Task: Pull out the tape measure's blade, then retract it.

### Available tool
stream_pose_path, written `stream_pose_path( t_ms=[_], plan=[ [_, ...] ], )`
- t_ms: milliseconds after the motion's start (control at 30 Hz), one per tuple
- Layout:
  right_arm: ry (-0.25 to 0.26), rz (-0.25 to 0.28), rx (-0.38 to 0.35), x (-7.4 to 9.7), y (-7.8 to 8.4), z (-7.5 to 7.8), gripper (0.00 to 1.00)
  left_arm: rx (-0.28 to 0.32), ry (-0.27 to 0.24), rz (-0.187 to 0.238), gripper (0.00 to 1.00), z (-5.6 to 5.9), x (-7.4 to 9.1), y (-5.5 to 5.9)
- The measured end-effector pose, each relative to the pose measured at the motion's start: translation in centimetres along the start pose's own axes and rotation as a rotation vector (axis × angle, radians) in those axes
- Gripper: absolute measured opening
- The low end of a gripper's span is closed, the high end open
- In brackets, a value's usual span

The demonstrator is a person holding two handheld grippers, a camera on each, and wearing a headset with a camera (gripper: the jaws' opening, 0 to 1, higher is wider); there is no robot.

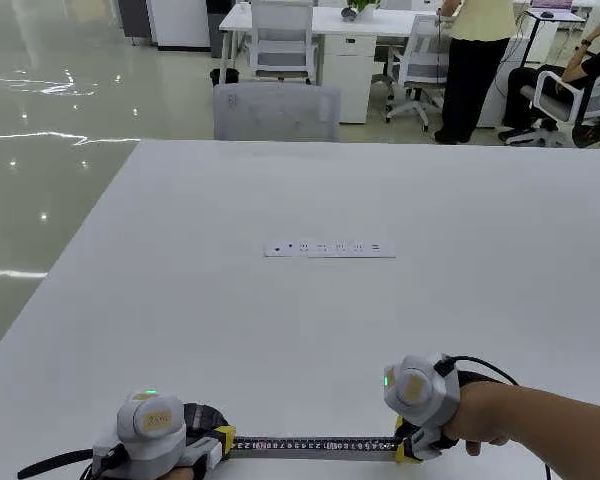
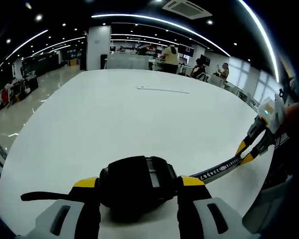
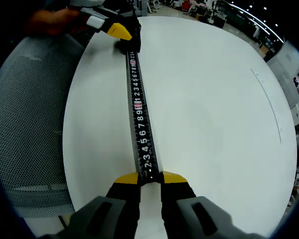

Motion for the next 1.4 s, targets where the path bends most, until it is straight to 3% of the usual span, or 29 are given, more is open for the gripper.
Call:
stream_pose_path(
  t_ms=[100,367,533,600,933,1400],
  plan=[
    [0.004,0.002,0.002,0.0,0.0,-0.1,0.13,0.005,0.003,-0.020,0.57,-0.2,-0.1,-0.2],
    [0.002,0.009,0.004,0.1,0.0,0.0,0.13,0.007,0.007,-0.007,0.56,-0.2,0.0,-0.1],
    [-0.006,0.061,-0.033,0.0,0.4,0.3,0.14,0.041,0.026,0.005,0.56,-0.6,0.2,0.0],
    [-0.011,0.079,-0.008,0.2,0.5,0.1,0.14,0.036,0.034,0.004,0.56,-0.6,0.1,0.0],
    [-0.021,0.100,-0.007,-0.1,0.1,0.4,0.14,0.025,0.063,0.003,0.56,-0.6,0.3,0.1],
    [-0.037,0.112,-0.036,-0.5,-0.7,0.3,0.14,0.025,0.066,0.003,0.56,-0.7,0.1,0.0]
  ],
)
Point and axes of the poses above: the centre of the closed fingertips' face, and the gripper's own axes: x roughly backward along the fingers, z roughly to its right, y roughly out of its underside, the point moved 8 cm from there along x, roughly backward along the fingers, and after that the axes turned 8 degrees about -x, right-handed, at the moved point
